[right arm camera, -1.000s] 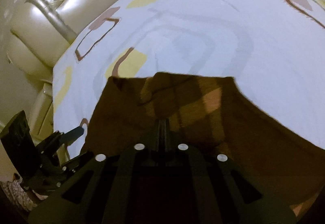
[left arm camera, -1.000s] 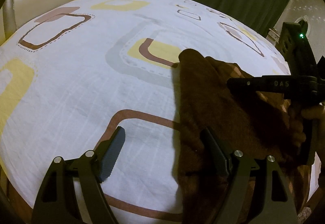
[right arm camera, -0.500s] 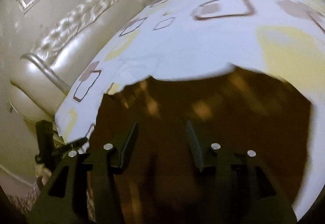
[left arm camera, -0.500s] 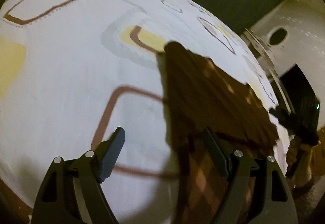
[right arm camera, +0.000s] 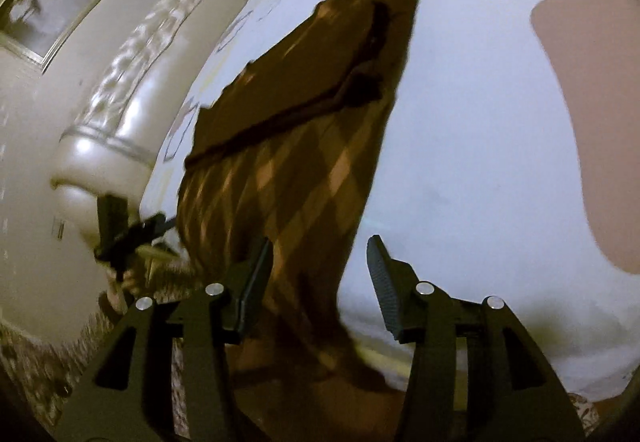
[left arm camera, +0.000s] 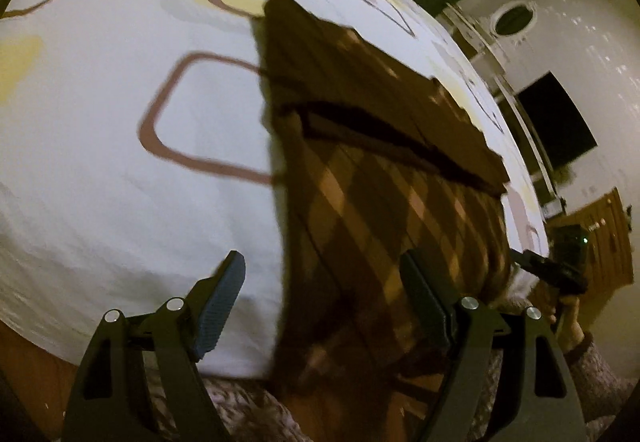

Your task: Fold small clothes

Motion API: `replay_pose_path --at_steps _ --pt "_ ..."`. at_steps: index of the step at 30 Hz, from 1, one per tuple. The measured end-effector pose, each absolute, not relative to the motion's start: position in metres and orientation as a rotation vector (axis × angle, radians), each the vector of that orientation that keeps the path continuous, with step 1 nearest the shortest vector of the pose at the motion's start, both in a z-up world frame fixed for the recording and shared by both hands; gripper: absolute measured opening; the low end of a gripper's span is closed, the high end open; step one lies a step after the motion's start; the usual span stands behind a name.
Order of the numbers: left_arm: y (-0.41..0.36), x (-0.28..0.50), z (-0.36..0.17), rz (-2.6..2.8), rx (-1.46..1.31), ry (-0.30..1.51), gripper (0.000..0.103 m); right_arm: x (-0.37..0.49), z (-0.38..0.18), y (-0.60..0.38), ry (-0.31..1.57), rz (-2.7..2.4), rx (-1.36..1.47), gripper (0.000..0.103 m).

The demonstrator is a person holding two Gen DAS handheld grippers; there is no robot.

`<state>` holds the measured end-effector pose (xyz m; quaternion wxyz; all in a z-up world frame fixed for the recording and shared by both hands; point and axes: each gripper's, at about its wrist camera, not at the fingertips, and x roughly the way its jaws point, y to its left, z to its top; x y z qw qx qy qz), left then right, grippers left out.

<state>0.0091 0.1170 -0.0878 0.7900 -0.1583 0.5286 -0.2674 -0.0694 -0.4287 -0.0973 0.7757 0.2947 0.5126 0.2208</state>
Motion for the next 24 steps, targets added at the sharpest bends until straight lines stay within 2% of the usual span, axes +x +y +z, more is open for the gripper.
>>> replay_pose_path --at_steps 7,14,17,18,19,20,21,24 --pt "0.103 -0.004 -0.108 -0.598 -0.339 1.25 0.079 -0.085 -0.105 -0.423 1.185 0.57 0.668 0.049" --pt "0.082 -0.011 -0.108 -0.559 -0.251 1.231 0.088 -0.085 -0.128 -0.404 1.308 0.633 0.667 0.049" --pt "0.071 -0.015 -0.107 -0.546 -0.163 1.225 0.088 -0.081 -0.137 -0.396 1.337 0.661 0.684 0.049" --pt "0.07 -0.016 -0.107 -0.546 -0.149 1.227 0.088 -0.08 -0.135 -0.395 1.339 0.66 0.687 0.043" --pt "0.067 -0.017 -0.107 -0.549 -0.128 1.231 0.088 -0.08 -0.134 -0.397 1.338 0.651 0.688 0.028" --pt "0.066 -0.018 -0.108 -0.556 -0.115 1.234 0.088 -0.08 -0.135 -0.399 1.334 0.641 0.702 0.021" --pt "0.064 -0.019 -0.108 -0.56 -0.102 1.236 0.088 -0.078 -0.136 -0.401 1.333 0.635 0.729 0.008" --pt "0.057 -0.023 -0.108 -0.556 -0.055 1.24 0.083 -0.077 -0.137 -0.402 1.329 0.64 0.741 0.004"
